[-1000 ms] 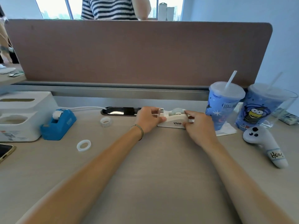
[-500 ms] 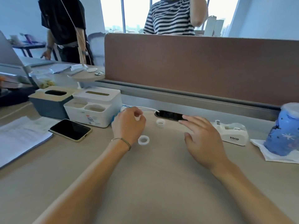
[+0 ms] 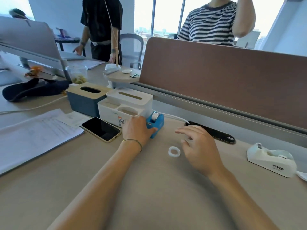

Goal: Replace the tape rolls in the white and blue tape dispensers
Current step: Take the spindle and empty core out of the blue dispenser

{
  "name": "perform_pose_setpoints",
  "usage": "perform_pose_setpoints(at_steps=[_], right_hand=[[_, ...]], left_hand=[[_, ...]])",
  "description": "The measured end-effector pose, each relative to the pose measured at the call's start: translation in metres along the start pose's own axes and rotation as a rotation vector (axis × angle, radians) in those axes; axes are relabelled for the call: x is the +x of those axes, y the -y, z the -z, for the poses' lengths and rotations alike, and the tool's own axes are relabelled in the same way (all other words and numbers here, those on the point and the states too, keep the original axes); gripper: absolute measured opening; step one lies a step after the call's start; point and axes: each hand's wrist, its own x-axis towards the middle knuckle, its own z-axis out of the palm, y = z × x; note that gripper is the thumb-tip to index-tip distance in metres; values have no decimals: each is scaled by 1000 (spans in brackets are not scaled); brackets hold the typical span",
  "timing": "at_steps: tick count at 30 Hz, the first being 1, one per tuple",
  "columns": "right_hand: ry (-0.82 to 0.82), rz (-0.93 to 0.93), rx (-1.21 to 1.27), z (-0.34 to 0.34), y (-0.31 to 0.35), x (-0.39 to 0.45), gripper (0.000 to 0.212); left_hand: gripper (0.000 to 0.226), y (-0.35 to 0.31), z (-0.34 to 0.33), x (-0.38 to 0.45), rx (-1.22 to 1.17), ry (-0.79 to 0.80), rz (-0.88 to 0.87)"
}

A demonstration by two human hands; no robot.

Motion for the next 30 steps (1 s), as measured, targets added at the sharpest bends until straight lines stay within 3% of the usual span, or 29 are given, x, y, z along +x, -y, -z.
perform_pose_setpoints(at_steps=[10, 15, 21, 27, 30], right_hand=[[4, -5, 25, 3, -7, 3, 34], [-76, -68, 78, 18, -14, 4, 37], [-84, -111, 31, 62, -27, -11, 63], [85, -180, 84, 115, -53, -46, 83], [149, -188, 115, 132, -65, -69, 81]], left_hand=[[43, 8, -1, 6, -151, 6, 21], [44, -7, 17, 5, -306, 0, -99], [47, -51, 34, -20, -367, 31, -337], [44, -91, 29, -60, -594, 266, -455], [37, -105, 21, -81, -631, 373, -515]])
